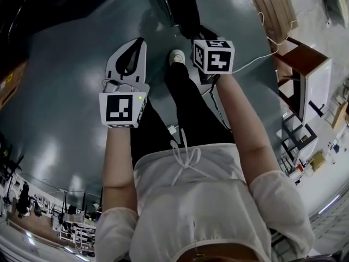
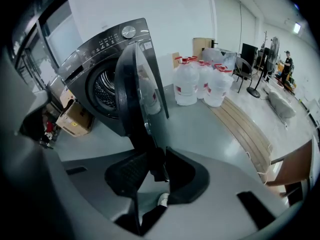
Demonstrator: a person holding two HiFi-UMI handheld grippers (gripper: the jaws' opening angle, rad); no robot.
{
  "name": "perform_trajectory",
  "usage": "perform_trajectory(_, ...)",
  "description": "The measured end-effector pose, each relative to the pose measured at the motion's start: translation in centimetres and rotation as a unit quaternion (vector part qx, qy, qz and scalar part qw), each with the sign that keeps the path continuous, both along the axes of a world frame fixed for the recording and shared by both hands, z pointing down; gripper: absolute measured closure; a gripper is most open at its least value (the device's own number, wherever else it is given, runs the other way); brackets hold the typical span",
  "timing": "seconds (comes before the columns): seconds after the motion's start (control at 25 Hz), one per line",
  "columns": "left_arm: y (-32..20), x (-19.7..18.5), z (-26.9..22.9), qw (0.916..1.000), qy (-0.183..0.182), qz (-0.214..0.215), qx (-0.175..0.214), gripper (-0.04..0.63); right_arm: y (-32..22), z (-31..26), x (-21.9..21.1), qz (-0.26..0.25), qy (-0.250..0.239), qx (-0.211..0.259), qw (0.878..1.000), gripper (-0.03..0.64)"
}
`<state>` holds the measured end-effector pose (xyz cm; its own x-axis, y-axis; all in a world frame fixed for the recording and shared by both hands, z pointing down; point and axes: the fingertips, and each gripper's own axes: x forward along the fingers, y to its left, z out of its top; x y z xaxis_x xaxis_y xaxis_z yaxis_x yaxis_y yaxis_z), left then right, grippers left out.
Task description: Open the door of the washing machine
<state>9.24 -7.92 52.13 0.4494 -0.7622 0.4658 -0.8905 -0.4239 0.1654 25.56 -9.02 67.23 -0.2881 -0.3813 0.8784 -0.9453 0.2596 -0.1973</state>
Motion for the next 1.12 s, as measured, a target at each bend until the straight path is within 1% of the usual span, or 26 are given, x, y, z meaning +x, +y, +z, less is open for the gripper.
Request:
perform_trajectory(0.2, -1.4, 5.6, 0.3, 0.9999, 0.015, -0.005, -0.004, 0.574, -2.7, 0.0, 4.9, -0.008, -0.003, 0.005, 1.000, 0.515)
perform_trajectory(0.28, -1.7, 7.8, 0.7, 0.9998, 0.016, 0.004, -0.007, 0.574, -3.8, 0.2, 6.6, -0.013, -0.001, 0.009, 1.000, 0.514)
perform_trajectory(0.44, -3.1, 10.9, 0.5, 0.9998, 0.017, 0.006, 0.002, 0.574, -5.9, -0.2, 9.5, -0.017, -0.004, 0.018, 1.000, 0.511)
perform_trajectory(0.52, -4.0, 12.2, 0.4, 0.9998, 0.022, 0.003, -0.003, 0.574, -6.9, -0.3, 10.8, -0.019, -0.008, 0.021, 1.000, 0.509)
perform_trajectory(0.64, -4.7, 13.6, -0.3, 0.9997, 0.023, 0.007, -0.008, 0.574, -8.0, -0.2, 12.0, -0.030, -0.006, 0.020, 0.999, 0.509)
perform_trajectory(0.88, -6.1, 15.6, -1.0, 0.9993, 0.028, 0.025, -0.005, 0.574, -9.3, -0.3, 13.2, -0.035, -0.002, 0.022, 0.999, 0.503)
perform_trajectory(1.0, -6.6, 15.5, -1.7, 0.9992, 0.027, 0.029, 0.003, 0.574, -9.4, -1.0, 13.3, -0.048, 0.024, 0.024, 0.998, 0.503)
perform_trajectory(1.12, -6.6, 15.0, -2.7, 0.9990, 0.033, 0.029, 0.007, 0.574, -8.7, -1.9, 13.7, -0.053, 0.034, 0.020, 0.998, 0.532)
